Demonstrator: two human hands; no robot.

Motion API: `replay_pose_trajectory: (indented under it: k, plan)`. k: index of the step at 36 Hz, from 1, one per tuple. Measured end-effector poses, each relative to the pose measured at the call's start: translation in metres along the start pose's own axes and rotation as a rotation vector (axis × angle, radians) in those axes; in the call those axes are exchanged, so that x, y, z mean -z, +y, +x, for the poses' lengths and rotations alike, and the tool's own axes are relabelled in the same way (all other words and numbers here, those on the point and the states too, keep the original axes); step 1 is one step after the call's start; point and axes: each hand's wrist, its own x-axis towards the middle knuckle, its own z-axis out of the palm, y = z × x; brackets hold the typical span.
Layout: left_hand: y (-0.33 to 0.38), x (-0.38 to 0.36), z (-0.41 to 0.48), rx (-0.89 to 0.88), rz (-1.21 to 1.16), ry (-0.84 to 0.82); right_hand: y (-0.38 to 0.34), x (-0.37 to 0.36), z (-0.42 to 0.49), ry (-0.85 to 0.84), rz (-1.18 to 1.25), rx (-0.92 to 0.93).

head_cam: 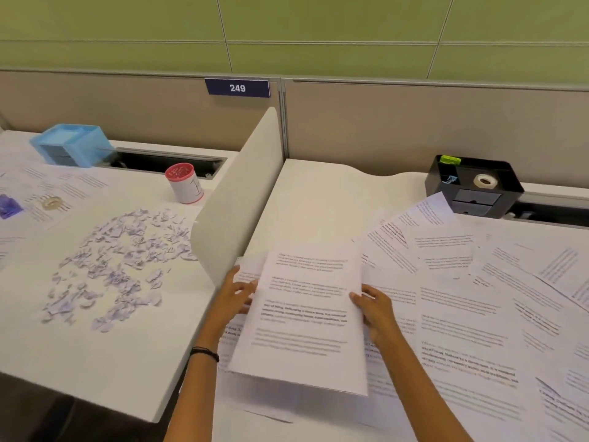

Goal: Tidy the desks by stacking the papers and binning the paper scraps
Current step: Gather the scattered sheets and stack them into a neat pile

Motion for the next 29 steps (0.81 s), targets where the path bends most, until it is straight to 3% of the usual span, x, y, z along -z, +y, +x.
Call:
replay_pose_trajectory:
  k: [6, 18, 29]
  plan:
    - [-0.022, 0.026, 0.006, 0.05, 0.158, 0.075, 0.033, -0.027, -0.012, -0.049, -0.007, 0.002]
    - [-0.046, 0.033, 0.002, -0.009, 0.471, 0.448, 0.057, -0.067, -0.023, -0.18, -0.302, 0.138]
    - [-0.053, 0.029, 0.008, -0.065, 0.566, 0.526, 0.055, -0.055, -0.017, -0.147, -0.568, 0.285]
